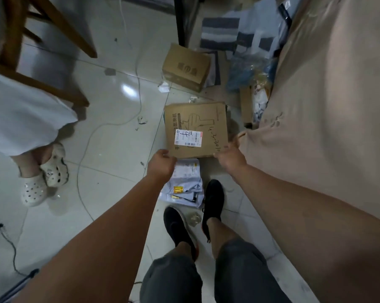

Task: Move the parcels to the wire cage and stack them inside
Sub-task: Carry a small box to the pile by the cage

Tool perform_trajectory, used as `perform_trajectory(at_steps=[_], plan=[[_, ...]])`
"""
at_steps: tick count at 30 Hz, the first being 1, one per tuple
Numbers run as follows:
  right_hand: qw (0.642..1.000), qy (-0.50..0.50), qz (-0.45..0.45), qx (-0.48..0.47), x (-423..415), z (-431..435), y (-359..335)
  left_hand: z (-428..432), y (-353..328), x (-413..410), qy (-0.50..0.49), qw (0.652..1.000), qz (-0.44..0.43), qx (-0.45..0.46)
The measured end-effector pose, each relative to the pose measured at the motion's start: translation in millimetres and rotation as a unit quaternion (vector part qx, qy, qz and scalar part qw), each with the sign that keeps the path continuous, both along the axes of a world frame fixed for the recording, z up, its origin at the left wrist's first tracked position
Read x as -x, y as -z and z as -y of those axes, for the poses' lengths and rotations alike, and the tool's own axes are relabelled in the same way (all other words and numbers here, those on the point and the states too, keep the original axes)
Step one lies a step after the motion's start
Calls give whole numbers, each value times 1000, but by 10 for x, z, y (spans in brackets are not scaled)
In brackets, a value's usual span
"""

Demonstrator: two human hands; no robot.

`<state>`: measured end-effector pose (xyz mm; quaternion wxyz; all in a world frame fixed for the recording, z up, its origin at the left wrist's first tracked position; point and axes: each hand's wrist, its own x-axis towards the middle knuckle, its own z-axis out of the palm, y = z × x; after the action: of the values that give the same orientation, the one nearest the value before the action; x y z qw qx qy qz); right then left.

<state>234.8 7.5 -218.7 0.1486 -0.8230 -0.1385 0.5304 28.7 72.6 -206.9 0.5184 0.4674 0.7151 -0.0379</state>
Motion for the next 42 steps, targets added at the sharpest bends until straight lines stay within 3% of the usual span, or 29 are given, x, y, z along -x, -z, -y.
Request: perform_trajectory(at_steps=[9,17,26,42], plan=[[993,-68,90,39,-638,-466,2056,-706,2104,-53,-9,1000,-18,9],[995,62,-7,-79,-744,-417,2961,-796,3163,-113,-171,979,108,40],[993,93,-37,-66,-780,-333,2701,-629,2994,43,-212,962,165,48],[990,79,-99,-60,-663,-223,1215,-434,1445,653,-242,925,260,132]])
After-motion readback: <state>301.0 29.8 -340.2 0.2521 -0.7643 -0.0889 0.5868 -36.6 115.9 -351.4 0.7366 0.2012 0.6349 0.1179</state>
